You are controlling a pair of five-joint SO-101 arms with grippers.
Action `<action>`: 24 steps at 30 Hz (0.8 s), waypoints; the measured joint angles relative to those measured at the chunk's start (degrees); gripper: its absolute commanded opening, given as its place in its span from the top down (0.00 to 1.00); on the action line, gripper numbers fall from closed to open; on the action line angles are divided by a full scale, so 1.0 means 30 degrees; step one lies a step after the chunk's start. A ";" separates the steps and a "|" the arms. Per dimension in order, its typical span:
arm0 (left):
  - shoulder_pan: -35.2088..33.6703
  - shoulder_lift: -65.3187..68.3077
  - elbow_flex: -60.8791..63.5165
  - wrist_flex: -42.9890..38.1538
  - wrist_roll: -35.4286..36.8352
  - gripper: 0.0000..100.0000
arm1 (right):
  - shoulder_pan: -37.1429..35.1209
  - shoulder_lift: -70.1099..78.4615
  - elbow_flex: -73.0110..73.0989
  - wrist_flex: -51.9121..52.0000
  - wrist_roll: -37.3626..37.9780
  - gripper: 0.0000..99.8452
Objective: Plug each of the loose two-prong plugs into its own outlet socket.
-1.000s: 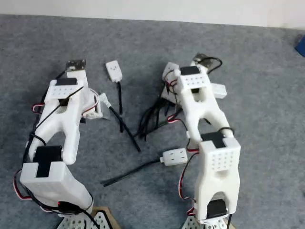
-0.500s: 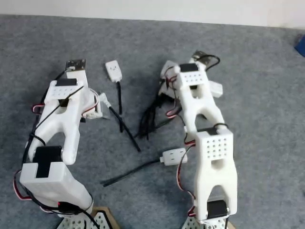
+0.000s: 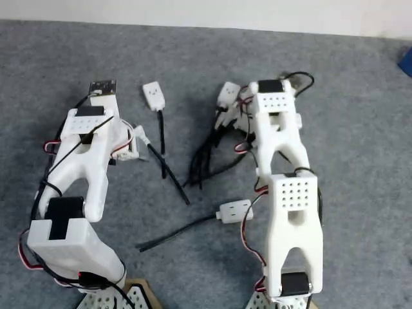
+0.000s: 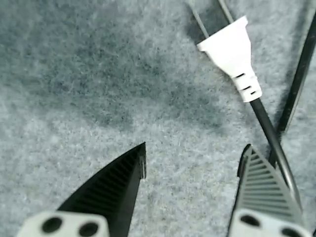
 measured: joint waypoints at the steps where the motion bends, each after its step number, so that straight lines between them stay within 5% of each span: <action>1: 0.0000 0.0000 0.0000 0.0000 0.0000 0.69 | 0.0000 0.0088 -0.0205 0.0264 0.0000 0.90; 15: 0.0000 0.0000 0.0088 0.0000 0.0000 0.69 | -0.1201 0.0440 -0.1905 0.2579 0.0322 0.95; 24: 0.0000 0.0000 0.0703 -0.0879 0.0000 0.69 | -0.1495 0.0410 -0.2813 0.3194 0.6095 0.95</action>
